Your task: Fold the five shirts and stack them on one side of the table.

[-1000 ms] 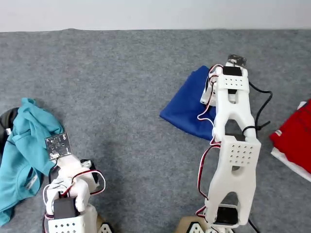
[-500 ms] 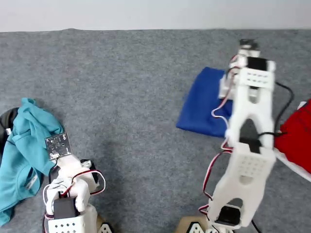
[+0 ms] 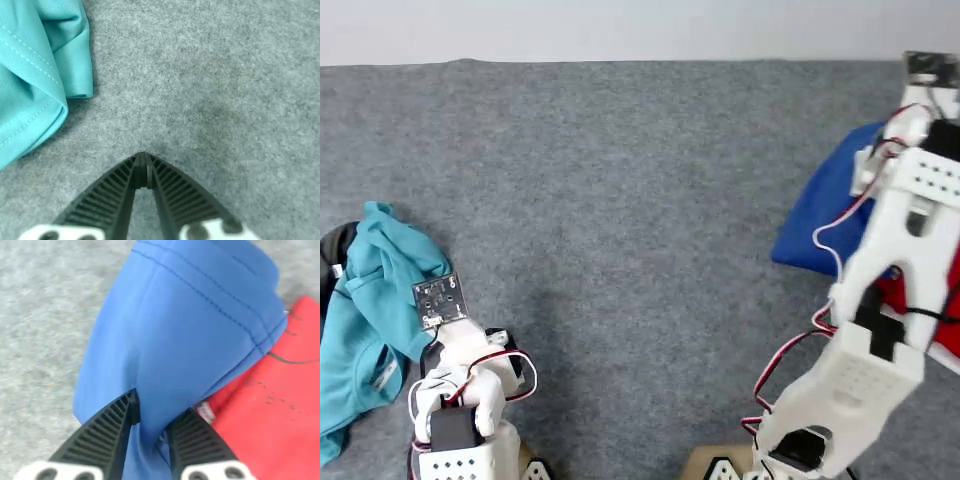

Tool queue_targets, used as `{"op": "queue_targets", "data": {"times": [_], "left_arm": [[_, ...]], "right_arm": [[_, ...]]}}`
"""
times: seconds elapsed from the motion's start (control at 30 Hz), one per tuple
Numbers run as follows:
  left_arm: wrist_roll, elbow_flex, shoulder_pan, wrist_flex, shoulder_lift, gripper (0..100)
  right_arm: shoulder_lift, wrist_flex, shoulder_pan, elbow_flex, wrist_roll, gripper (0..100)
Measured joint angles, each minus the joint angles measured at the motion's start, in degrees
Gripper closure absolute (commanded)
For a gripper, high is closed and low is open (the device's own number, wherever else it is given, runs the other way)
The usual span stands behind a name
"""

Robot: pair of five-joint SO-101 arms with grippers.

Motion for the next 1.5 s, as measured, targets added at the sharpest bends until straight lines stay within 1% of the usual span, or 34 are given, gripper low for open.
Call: {"op": "queue_targets", "data": {"times": [0.47,0.67,0.83,1.07,1.13,1.3,1.4,1.5], "left_arm": [[0.0,0.0,0.0,0.0,0.0,99],[0.0,0.0,0.0,0.0,0.0,99],[0.0,0.0,0.0,0.0,0.0,99],[0.0,0.0,0.0,0.0,0.0,99],[0.0,0.0,0.0,0.0,0.0,99],[0.0,0.0,0.0,0.0,0.0,99],[0.0,0.0,0.0,0.0,0.0,99],[0.0,0.0,0.0,0.0,0.0,99]], "right_arm": [[-1.7,-0.1,13.1,0.0,8.9,98.8],[-1.7,-3.6,18.1,0.0,12.2,98.8],[-1.7,-4.8,20.8,0.0,14.2,98.8],[-1.7,-4.8,21.0,0.0,15.1,98.8],[-1.7,-4.8,20.0,0.0,15.1,98.8],[-6.1,-3.4,13.6,0.0,15.1,98.8],[-8.7,-3.1,9.3,0.0,13.5,98.8],[-9.8,-3.1,7.2,0.0,13.0,98.8]]}}
